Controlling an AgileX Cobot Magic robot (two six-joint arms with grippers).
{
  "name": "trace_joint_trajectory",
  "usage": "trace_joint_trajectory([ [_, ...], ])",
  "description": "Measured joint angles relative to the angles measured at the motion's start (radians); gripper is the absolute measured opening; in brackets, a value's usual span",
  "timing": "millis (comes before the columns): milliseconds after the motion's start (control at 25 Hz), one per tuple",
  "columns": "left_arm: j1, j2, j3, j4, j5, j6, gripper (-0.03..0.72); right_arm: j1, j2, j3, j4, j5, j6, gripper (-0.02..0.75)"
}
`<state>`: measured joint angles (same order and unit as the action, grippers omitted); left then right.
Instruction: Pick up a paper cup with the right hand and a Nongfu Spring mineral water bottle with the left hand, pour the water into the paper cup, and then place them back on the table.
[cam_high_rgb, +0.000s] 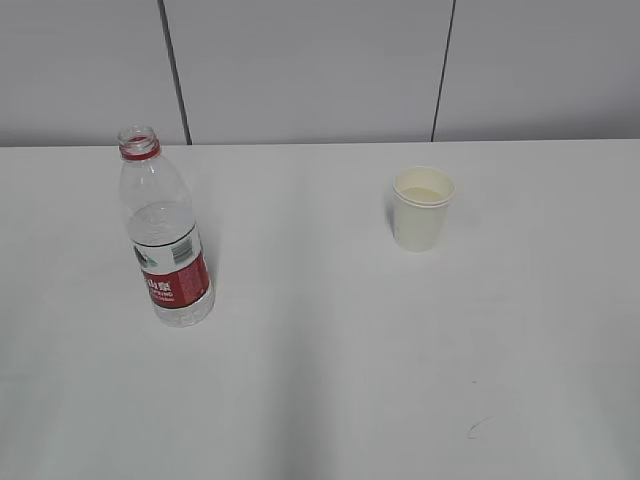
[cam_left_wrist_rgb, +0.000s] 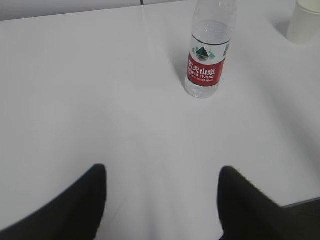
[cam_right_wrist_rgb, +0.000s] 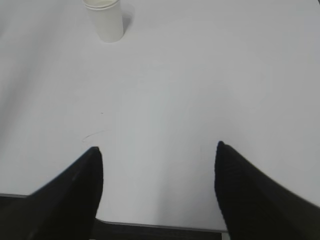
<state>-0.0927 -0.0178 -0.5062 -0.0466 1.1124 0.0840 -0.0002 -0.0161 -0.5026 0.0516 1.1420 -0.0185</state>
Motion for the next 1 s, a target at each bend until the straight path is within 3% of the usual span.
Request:
trace_joint_trajectory([
  [1000,0.000,0.000,0.000,0.000,0.000,0.000,0.436,0.000,0.000,0.000,0.000,0.000,0.000,0.511],
])
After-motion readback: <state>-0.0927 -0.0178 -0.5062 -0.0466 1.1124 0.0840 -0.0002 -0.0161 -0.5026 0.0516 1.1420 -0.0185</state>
